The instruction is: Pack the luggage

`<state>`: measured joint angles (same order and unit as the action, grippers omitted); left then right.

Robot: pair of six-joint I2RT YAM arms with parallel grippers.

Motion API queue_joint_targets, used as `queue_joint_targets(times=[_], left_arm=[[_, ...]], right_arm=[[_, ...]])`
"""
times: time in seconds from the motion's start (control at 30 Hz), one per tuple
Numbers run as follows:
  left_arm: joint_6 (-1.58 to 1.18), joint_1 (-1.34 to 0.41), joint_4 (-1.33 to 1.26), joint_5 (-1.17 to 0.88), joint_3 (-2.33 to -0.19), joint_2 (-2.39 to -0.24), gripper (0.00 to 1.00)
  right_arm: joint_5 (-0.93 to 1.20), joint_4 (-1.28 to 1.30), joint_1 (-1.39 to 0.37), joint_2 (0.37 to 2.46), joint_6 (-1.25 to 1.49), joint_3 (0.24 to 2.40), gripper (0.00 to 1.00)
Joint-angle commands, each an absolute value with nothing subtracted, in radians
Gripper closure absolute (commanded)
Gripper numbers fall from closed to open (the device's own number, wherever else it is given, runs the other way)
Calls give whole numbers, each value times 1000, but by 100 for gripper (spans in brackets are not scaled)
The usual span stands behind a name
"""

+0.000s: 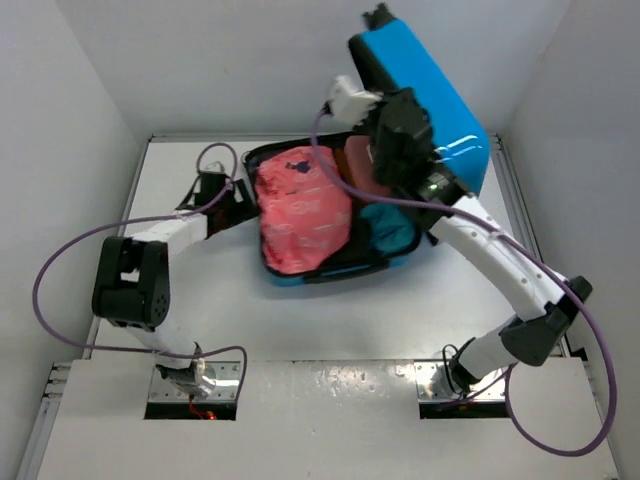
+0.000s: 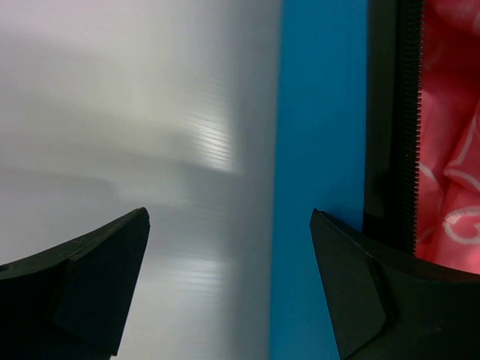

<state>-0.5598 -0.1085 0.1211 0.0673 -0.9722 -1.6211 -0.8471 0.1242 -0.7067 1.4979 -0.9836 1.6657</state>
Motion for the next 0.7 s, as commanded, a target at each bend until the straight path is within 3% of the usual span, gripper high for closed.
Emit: queue_joint_targets(times=[0.0,0.23,0.27,0.3,0.37,0.4,0.5,0.67], left_arm=[[-805,-304,-3,-354,-986,-1750,5],[-982,-341,-156,-446,-1101,-1802,1],[-982,-310,-138,-446,-1112,-1778,1],[-992,-287,-138,-434,-1112,-1761,1],[-1003,-232,-129,-434,-1083,-1726,1],[-991,-177,-114,-425,-1072,-1695,0],[-937,-80,-48,-400,-1060,-1640,0],[-862,-5,38,-379,-1020,-1608,0]], right_arm=[[-660,-68,-819,1604,-1004,1577,100],[-643,-394,-891,1677,-1236,1352,100],[-650,-408,-896,1686,-1242,1339,95],[-656,-413,-894,1698,-1235,1338,79],[-663,-387,-919,1689,-1209,1339,67],[-652,-306,-928,1659,-1136,1341,54],[-618,-107,-1011,1603,-960,1406,42],[-529,131,-1054,1490,-694,1492,38]])
